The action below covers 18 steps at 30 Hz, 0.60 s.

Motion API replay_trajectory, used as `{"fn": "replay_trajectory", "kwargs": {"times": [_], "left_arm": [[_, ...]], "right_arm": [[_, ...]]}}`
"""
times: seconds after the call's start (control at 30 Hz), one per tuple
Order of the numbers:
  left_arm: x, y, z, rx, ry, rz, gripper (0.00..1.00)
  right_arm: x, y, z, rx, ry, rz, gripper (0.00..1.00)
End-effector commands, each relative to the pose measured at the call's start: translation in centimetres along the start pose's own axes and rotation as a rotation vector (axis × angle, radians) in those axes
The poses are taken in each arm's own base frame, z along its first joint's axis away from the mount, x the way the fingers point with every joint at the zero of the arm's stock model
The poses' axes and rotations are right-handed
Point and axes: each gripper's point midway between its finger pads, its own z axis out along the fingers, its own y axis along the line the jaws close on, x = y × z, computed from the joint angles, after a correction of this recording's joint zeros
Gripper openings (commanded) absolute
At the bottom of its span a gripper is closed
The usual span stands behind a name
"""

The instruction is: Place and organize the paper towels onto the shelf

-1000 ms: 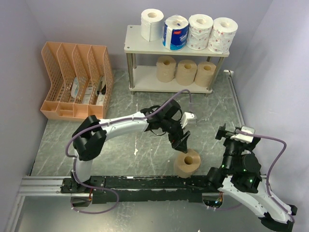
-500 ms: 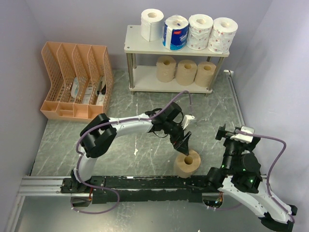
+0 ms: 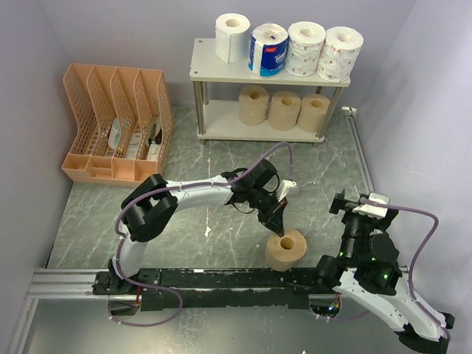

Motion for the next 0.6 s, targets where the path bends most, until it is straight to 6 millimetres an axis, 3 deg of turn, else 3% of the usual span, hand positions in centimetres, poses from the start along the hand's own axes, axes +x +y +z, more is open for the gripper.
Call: {"fn": "replay_trajectory", "kwargs": {"times": [0.0,0.2,0.3,0.4,0.57], "left_arm": [[0.9,0.5,0.7,0.003,0.045,-0.017,0.07],[-2.7,-0.4,-1.6,-0.090,-0.018,-0.035,0.07],[-4.9,1.5,-3.9,-0.259,-0.095,-0.134,0.07],[-7.0,3.5,-7.4,-0.364,-0.190,-0.223,0.07],[-11.0,6.4,-16.5,-0.149,-0.533,-0.543,0.07]], "right_arm": [[-0.5,-0.4,-0.1,-0.006,-0.005,0.035,1.00],[-0.5,-0.2,-0.1,-0.014,-0.008,0.029,1.00],[-0.5,-0.1,-0.1,-0.019,-0.010,0.026,1.00],[-0.5,-0.1,0.0,-0.018,-0.010,0.024,1.00],[-0.3,0.0,0.0,-0.015,-0.011,0.016,1.00]]}}
